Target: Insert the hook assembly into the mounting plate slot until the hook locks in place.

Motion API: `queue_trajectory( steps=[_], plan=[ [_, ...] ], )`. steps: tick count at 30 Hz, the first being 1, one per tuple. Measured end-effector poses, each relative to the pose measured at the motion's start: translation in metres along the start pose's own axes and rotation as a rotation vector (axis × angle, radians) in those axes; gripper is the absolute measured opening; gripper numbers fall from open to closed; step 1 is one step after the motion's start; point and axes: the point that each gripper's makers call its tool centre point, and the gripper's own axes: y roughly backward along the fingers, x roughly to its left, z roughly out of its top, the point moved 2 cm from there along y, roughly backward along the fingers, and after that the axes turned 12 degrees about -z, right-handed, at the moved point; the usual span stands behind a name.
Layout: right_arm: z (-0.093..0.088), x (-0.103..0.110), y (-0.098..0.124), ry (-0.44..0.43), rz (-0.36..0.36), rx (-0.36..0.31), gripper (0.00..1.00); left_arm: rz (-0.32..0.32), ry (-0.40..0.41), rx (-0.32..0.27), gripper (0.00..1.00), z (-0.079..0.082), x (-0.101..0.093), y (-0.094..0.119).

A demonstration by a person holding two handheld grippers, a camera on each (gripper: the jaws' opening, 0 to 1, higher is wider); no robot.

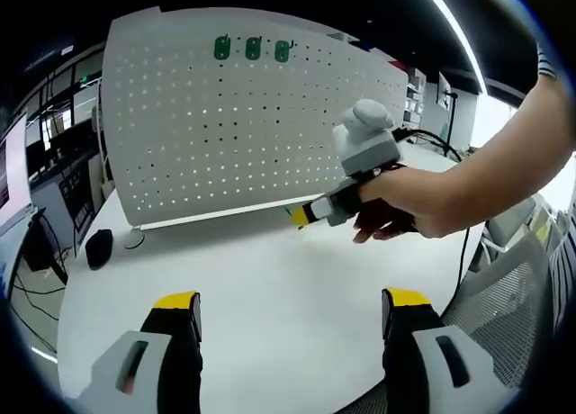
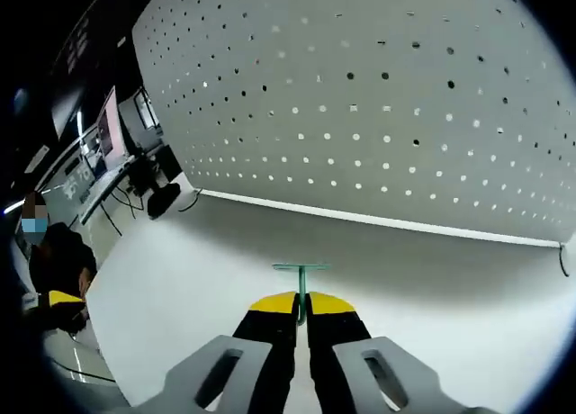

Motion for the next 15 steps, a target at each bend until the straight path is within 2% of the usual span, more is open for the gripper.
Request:
queue_trajectory(
  steps=[8,15],
  plan=[
    [0.003,-0.003,0.024,-0.015,0.022,-0.018,0.01,-0.008,-0.014,-0.001,0.84,0.001,-0.003,0.0],
    [-0.006,-0.008,0.05,-0.026,0.044,-0.014,0.01,-0.011,-0.021,-0.011,0.84,0.004,-0.004,0.001]
  ],
)
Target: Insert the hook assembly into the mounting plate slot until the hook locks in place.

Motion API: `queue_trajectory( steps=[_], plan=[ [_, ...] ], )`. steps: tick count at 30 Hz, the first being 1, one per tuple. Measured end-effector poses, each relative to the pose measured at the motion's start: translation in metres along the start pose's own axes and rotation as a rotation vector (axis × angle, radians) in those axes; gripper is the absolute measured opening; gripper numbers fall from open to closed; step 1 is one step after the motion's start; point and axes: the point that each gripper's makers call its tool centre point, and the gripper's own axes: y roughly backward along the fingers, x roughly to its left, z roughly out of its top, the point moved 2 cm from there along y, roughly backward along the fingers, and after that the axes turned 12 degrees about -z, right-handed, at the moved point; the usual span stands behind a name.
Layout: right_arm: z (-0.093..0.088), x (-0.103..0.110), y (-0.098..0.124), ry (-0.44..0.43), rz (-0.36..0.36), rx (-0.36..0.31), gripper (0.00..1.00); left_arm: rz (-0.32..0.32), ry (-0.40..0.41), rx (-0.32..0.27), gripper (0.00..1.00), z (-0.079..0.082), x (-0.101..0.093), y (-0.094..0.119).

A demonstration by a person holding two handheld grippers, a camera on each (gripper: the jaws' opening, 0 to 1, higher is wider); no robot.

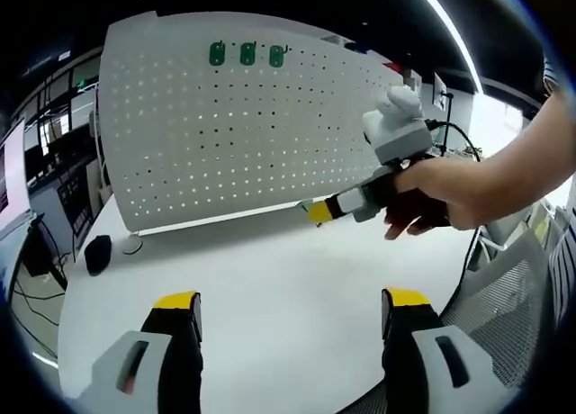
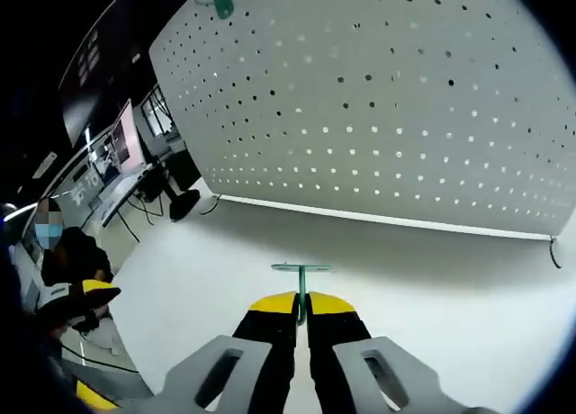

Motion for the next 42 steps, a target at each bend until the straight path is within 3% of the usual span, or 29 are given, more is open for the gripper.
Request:
queue_trajectory(
  steps=[6,14,18,25,29,36,39,42],
  plan=[
    [-0.01,-0.004,0.021,-0.013,0.011,0.005,0.01,0.014,-0.028,-0.011,0.83,0.003,0.0,0.003],
    [-0.022,-0.003,0.044,-0.049,0.044,0.019,0.01,-0.011,-0.005,-0.03,0.82,0.006,-0.002,0.003],
    [-0.016,0.0,0.059,-0.085,0.051,-0.015,0.01,-0.032,0.021,-0.059,0.84,0.011,-0.003,0.004],
    [-0.011,0.015,0.079,-0.135,0.119,-0.014,0.01,-0.08,-0.03,-0.106,0.81,0.038,-0.002,-0.001],
    [-0.009,0.025,0.086,-0.16,0.167,0.0,0.01,-0.135,-0.016,-0.158,0.79,0.054,0.003,-0.004],
    [-0.009,0.037,0.096,-0.194,0.234,0.024,0.01,-0.197,-0.012,-0.179,0.72,0.063,0.005,-0.009],
    [-0.007,0.041,0.099,-0.216,0.26,0.029,0.01,-0.226,-0.091,-0.177,0.69,0.066,-0.001,-0.013],
    [-0.008,0.043,0.101,-0.214,0.269,0.033,0.01,-0.249,-0.099,-0.173,0.63,0.065,-0.005,-0.015]
  ],
)
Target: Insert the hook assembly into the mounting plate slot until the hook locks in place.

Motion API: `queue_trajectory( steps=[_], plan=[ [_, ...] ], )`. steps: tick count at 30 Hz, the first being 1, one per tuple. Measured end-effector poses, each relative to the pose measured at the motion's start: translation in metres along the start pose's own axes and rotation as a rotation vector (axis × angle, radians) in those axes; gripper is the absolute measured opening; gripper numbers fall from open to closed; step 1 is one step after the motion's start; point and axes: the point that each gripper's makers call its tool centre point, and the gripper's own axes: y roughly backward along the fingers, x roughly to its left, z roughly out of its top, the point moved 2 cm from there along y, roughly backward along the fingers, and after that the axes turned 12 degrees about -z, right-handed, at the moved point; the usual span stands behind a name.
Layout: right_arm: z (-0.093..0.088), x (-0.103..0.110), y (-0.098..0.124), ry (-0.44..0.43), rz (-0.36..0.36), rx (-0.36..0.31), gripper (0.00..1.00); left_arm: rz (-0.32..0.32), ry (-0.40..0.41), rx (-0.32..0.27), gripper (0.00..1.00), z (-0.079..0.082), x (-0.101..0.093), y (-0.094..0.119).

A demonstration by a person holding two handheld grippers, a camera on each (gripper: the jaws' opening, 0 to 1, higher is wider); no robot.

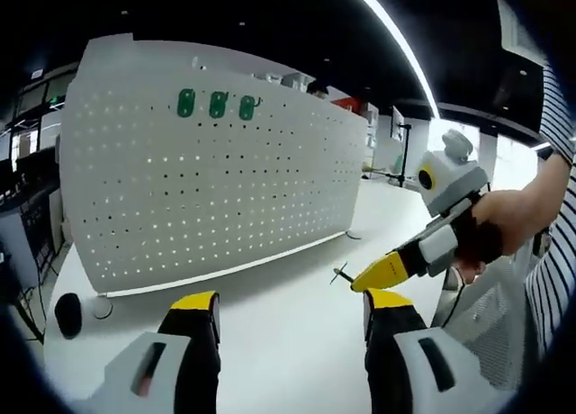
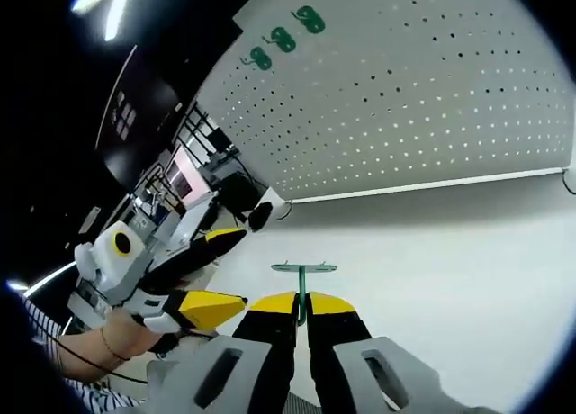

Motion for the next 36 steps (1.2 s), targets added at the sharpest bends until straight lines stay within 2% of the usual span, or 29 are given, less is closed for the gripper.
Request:
queue_trajectory(
  steps=[5,7,8,10,24,28,32,34,36],
  plan=[
    [-0.005,0.003,0.001,0.007,0.012,0.021,0.01,-0.059,0.029,-0.013,0.6,0.003,-0.007,-0.007],
    [-0.006,0.005,0.001,0.003,0.023,0.03,0.01,-0.089,0.029,-0.04,0.6,0.007,-0.01,-0.01],
    [-0.006,0.006,0.001,0.006,0.03,0.028,0.01,-0.115,0.058,-0.057,0.59,0.009,-0.013,-0.011],
    [-0.007,0.009,0.002,0.003,0.048,0.03,0.01,-0.124,0.091,-0.065,0.59,0.009,-0.011,-0.012],
    [-0.004,0.02,0.004,-0.017,0.108,0.027,0.01,-0.155,0.077,-0.038,0.44,0.007,-0.009,-0.011],
    [-0.003,0.023,0.006,-0.062,0.132,0.032,0.01,-0.171,0.084,-0.039,0.39,0.008,-0.011,-0.012],
    [-0.003,0.025,0.007,-0.07,0.156,0.03,0.01,-0.193,0.087,-0.033,0.31,0.007,-0.015,-0.013],
    [-0.003,0.025,0.007,-0.107,0.171,0.033,0.01,-0.194,0.084,-0.033,0.3,0.008,-0.015,-0.014],
    [-0.004,0.024,0.007,-0.104,0.174,0.032,0.01,-0.199,0.087,-0.031,0.29,0.008,-0.016,-0.015]
  ],
)
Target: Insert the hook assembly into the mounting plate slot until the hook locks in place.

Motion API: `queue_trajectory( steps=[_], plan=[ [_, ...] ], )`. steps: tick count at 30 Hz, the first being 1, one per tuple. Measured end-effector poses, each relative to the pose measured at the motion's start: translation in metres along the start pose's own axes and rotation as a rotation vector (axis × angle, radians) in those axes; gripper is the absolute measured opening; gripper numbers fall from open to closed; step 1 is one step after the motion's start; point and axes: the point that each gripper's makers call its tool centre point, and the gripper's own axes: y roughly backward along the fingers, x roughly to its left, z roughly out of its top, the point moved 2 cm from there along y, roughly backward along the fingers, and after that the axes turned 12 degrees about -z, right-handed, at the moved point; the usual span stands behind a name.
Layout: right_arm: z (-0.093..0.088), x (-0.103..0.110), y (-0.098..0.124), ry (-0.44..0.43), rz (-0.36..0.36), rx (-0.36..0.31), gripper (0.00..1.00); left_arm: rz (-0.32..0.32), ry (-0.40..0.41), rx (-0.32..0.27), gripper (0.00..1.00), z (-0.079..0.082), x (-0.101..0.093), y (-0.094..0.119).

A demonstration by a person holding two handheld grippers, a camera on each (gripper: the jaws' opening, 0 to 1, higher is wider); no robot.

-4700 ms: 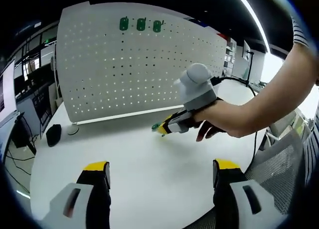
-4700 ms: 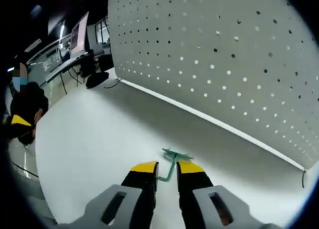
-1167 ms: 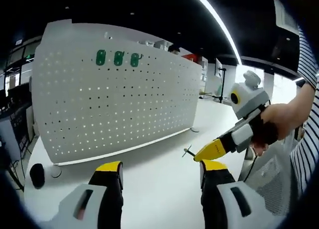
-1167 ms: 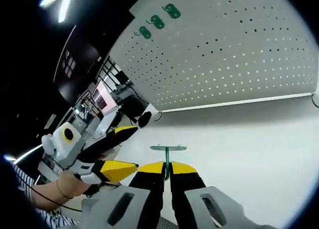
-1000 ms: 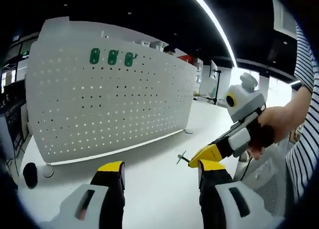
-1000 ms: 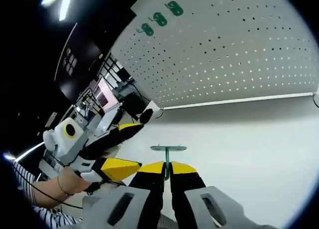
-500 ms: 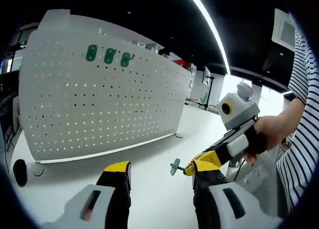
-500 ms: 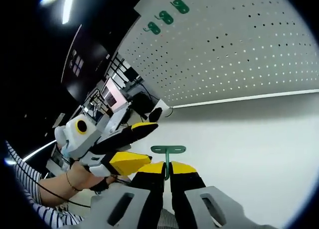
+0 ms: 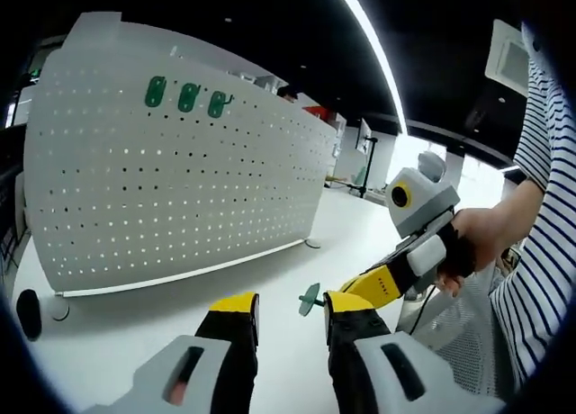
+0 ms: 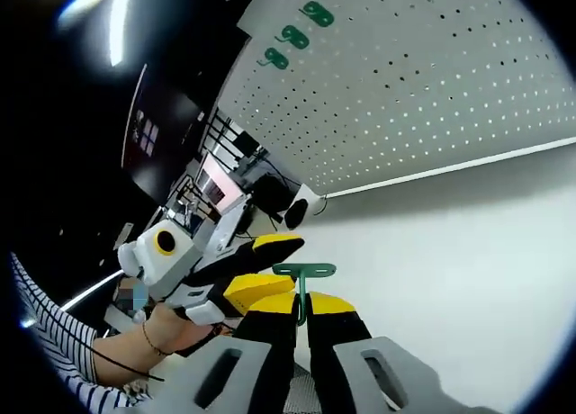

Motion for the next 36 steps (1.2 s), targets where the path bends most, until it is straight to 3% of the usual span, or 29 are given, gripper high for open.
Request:
queue_trajectory(
  steps=[2,5,16,28,33,36],
  plan=[
    [0.0,0.0,0.001,-0.011,0.008,0.0,0.01,-0.005,-0.003,0.004,0.29,0.0,0.0,-0.001],
    [0.0,0.001,0.002,-0.11,0.036,-0.001,0.01,-0.017,0.003,0.003,0.26,0.0,-0.002,-0.002],
    [0.001,-0.001,0.006,-0.177,0.087,0.002,0.01,-0.081,-0.007,0.001,0.12,0.003,-0.014,-0.009],
    [0.002,0.002,0.005,-0.209,0.128,0.008,0.01,-0.109,-0.029,0.003,0.05,0.008,-0.017,-0.01],
    [0.001,0.002,0.005,-0.186,0.132,0.009,0.01,-0.109,-0.055,0.028,0.04,0.008,-0.02,-0.012],
    [0.006,-0.002,0.005,-0.138,0.1,-0.03,0.01,-0.093,-0.058,0.052,0.04,0.005,-0.016,-0.014]
  ],
)
